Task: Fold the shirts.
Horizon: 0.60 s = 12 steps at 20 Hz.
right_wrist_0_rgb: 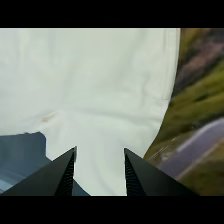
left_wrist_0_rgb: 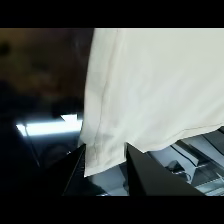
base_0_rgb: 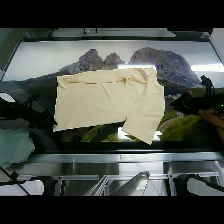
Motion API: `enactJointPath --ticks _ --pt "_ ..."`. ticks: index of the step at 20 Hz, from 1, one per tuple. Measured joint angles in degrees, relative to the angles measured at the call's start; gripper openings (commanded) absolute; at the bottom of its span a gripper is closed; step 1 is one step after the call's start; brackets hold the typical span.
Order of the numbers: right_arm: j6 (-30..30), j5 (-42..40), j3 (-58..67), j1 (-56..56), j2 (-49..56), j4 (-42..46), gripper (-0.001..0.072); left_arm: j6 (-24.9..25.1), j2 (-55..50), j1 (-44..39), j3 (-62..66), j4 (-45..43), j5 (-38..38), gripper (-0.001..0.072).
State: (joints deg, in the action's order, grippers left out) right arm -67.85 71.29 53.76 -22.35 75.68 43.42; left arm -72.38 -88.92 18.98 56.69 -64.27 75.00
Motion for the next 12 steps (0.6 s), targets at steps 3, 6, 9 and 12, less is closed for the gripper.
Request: enactJointPath --ticks 3,6,9,12 --pt "0.90 1.03 -0.20 0.00 0.00 -1.11 0.0368 1.03 -1.99 -0.55 0.83 0.55 1.44 0.0266" --pt "1.44 1.90 -0.28 0.00 0.00 -1.73 0.0431 2.16 -2.08 0.02 2.45 -0.66 2.54 0.0266" --pt "1.51 2.40 -0.31 0.00 0.00 -1.97 0.0644 2.86 0.70 1.99 4.79 -0.85 4.50 0.0267" --pt "1.66 2.54 -0.31 0.00 0.00 -2.10 0.0644 3.26 3.56 4.90 4.02 -0.92 4.02 0.0287"
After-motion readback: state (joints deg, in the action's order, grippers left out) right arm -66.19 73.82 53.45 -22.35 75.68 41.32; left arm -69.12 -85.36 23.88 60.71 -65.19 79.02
